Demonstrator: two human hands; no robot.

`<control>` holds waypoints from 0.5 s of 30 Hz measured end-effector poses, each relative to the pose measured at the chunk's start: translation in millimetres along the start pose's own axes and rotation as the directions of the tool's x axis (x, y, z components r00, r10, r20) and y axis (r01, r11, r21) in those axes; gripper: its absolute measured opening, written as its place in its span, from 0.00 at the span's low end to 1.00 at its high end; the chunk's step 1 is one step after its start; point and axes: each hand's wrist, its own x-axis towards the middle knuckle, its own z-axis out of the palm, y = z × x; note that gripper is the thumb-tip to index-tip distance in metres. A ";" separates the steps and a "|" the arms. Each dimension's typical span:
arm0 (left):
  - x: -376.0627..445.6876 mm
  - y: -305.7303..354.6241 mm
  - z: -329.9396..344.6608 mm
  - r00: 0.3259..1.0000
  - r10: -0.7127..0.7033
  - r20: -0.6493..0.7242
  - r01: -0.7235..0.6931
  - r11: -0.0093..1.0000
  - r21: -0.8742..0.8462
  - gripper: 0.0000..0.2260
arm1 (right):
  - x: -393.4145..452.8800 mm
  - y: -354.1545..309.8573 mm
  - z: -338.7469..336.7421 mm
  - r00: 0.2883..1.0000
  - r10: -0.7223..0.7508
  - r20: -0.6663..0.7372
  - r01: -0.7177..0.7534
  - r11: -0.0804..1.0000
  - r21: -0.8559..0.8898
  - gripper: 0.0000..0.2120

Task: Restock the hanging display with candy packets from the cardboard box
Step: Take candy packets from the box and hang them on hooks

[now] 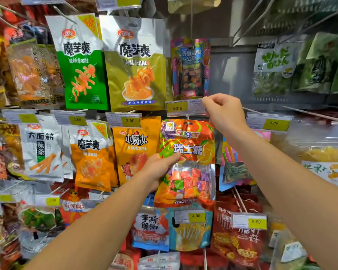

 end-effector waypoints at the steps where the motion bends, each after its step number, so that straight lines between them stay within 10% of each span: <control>1: 2.8 0.7 1.6 1.000 -0.002 0.000 0.002 1.000 0.001 0.14 | -4.2 1.4 -1.1 1.000 0.002 0.014 -0.002 0.999 0.046 0.09; 7: 11.7 -8.2 4.2 1.000 -0.008 -0.027 0.008 1.000 -0.003 0.13 | -36.9 38.7 -5.6 0.994 0.033 0.103 -0.058 0.966 0.251 0.11; 15: 24.6 -21.5 -3.0 1.000 0.016 0.003 -0.017 0.999 0.031 0.10 | -67.2 127.1 11.0 0.930 0.346 0.122 -0.332 0.936 -0.117 0.23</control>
